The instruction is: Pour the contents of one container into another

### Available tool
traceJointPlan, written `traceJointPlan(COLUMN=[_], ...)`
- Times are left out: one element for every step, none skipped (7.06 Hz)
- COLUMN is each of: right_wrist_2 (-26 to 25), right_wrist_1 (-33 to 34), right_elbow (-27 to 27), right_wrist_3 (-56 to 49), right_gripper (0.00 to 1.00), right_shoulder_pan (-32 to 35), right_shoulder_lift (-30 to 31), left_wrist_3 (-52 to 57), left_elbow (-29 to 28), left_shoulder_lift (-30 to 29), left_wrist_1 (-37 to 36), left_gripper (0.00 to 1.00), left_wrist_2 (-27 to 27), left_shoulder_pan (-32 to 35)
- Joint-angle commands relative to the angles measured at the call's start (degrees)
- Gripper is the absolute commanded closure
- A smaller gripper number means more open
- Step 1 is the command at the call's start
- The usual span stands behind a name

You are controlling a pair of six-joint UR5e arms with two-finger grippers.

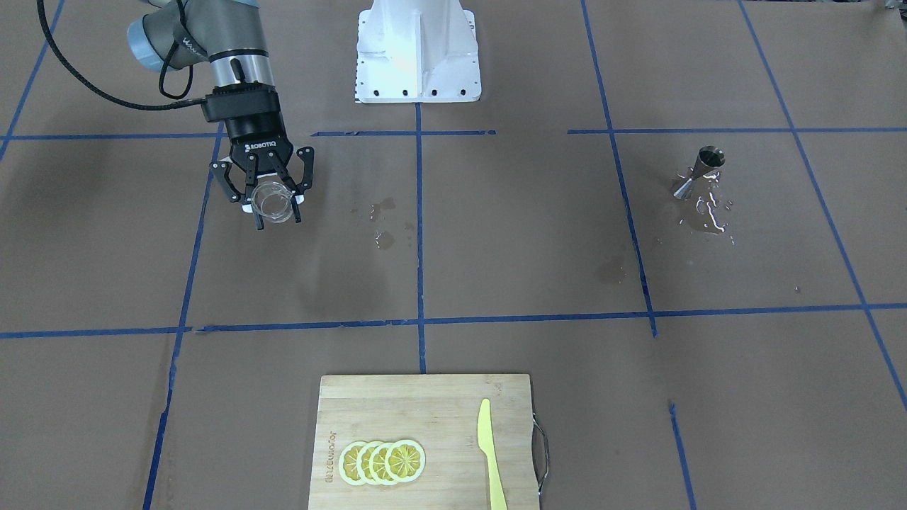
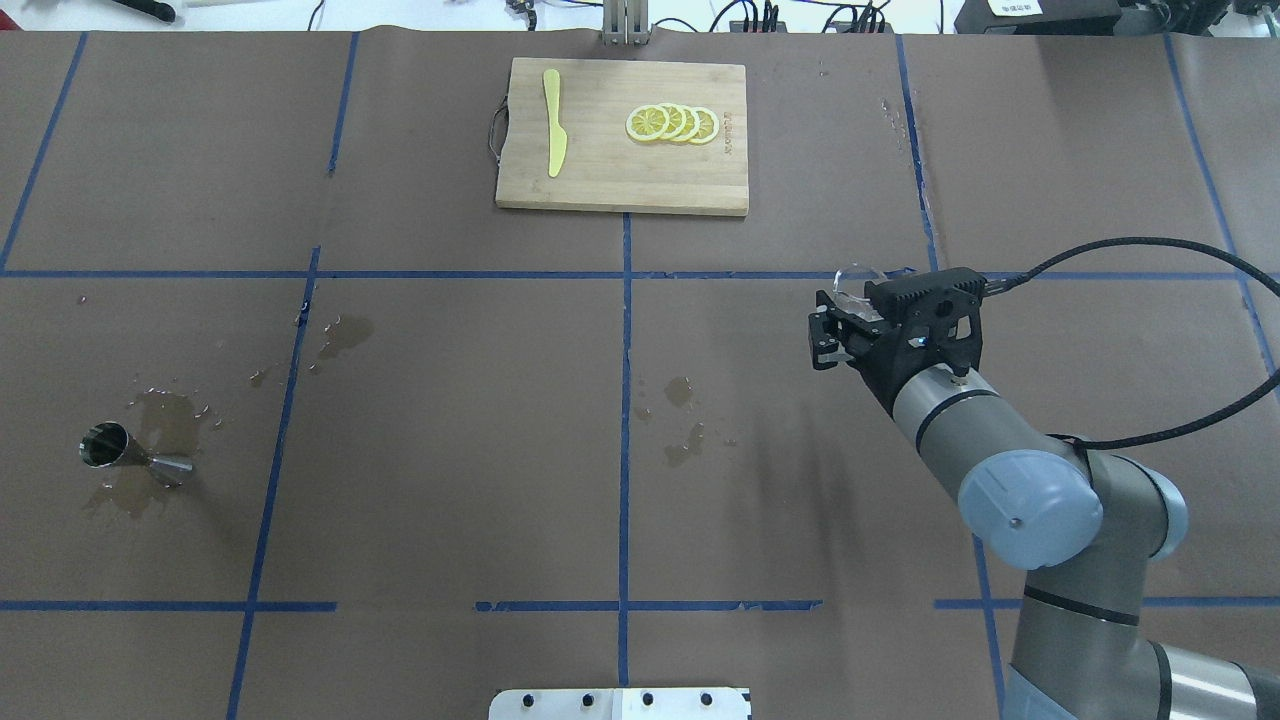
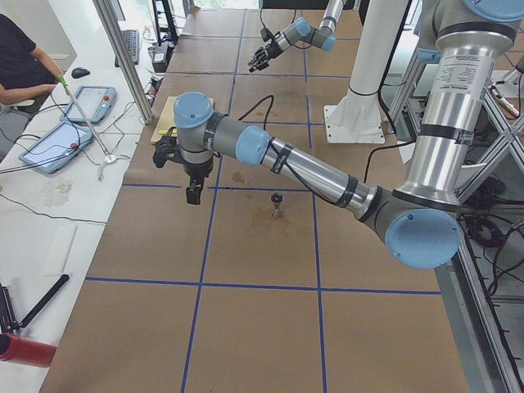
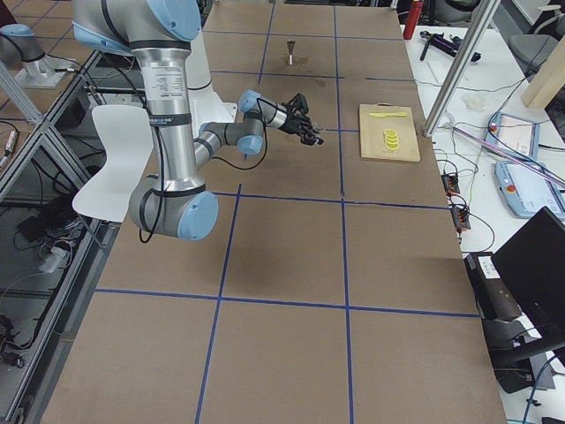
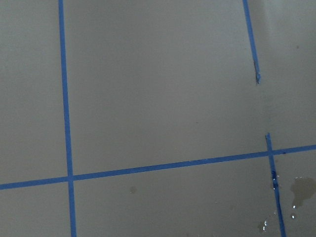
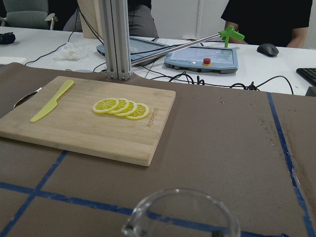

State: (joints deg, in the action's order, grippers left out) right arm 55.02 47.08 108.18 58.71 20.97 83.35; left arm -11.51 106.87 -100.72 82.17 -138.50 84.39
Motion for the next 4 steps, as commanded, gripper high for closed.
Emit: traceJointPlan(right_wrist_2=[-1.91,-5.5,-7.1,-11.2], right_wrist_1=[-10.06,-14.26,-21.35,-26.2], right_elbow=[-1.92,-4.19,-10.82,-16.54], right_wrist_3=[0.53,4.79,12.06,12.39], right_gripper=[1.0,1.0,1.0,1.0], right_shoulder_pan=[-0.05,-0.14,-0.92,-2.06], right_shoulder_lift=[9.68,11.38,11.65,11.31], left_wrist_3=[-0.26,0.17,0.17,0.35], left_elbow=[3.33,3.61,3.26,2.39], left_shoulder_lift=[1.23,0.8,0.7,0.7], left_wrist_1=[-0.78,0.53,1.5,1.68], left_gripper=[0.0,0.0,0.0,0.0], left_wrist_2=[-0.46,-0.81,-0.63,-0.28], left_shoulder_pan=[-0.63,-0.63,-0.54,-0.63])
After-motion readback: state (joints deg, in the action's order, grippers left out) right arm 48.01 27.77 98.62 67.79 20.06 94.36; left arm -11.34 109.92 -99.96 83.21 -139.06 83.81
